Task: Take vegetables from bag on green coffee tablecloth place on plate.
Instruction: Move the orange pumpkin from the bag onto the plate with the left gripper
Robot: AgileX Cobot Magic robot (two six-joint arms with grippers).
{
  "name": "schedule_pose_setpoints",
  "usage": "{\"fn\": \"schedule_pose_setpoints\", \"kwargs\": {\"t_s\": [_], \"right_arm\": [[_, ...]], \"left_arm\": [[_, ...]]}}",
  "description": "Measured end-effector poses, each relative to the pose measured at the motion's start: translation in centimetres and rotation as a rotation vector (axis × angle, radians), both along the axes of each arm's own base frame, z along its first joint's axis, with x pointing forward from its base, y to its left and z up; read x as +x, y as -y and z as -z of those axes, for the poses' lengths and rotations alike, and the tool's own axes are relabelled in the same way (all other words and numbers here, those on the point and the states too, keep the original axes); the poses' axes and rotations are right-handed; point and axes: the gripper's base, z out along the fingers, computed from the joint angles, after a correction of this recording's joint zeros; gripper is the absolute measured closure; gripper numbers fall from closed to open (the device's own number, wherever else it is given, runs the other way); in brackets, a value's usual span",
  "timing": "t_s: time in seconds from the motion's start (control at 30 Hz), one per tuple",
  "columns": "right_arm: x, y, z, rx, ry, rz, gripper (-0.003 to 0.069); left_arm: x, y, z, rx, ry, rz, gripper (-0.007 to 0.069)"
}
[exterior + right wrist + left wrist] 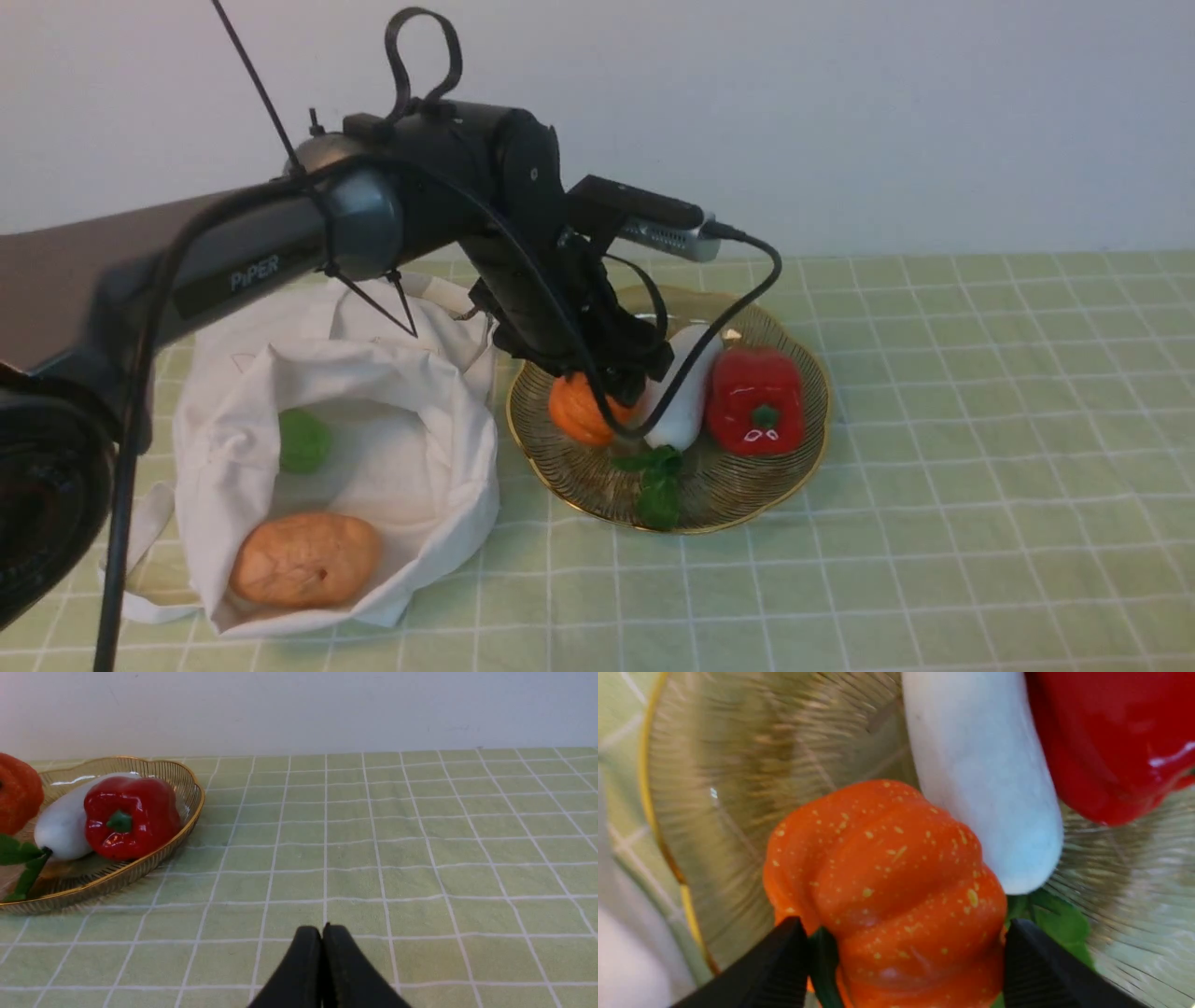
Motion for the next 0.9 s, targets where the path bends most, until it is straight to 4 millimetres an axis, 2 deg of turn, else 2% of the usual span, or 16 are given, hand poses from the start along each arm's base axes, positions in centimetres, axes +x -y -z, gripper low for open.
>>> {"fn": "schedule_pose_setpoints", "kwargs": {"t_s": [0.37, 0.43, 0.57, 0.77, 0.83, 0.9], "right_arm": [[0.0, 0.0, 0.0, 0.0, 0.0, 0.0, 0.0674], [0.0, 0.0, 0.0, 0.0, 0.0, 0.0, 0.0674], [0.0, 0.0, 0.0, 0.0, 0.0, 0.0, 0.0674], [0.0, 0.0, 0.0, 0.0, 0.0, 0.0, 0.0674], [0.0, 0.0, 0.0, 0.0, 0.0, 0.0, 0.0674], [0.0, 0.0, 0.0, 0.0, 0.0, 0.0, 0.0674]], "left_arm": [[0.1, 0.6, 0.0, -0.034, 0.008, -0.06, 0.013], [0.1, 0.6, 0.0, -0.045, 0.008, -0.07, 0.0051], [0.1, 0.7, 0.0, -0.048, 0.007, -0.071, -0.0037], [0.0, 0.6, -0.5, -0.05, 0.01, -0.07, -0.0043], [-0.2, 0.4, -2.4, -0.05, 0.03, -0.066, -0.0014], [-0.8, 0.0, -6.0, -0.056, 0.071, -0.058, 0.0055]]}}
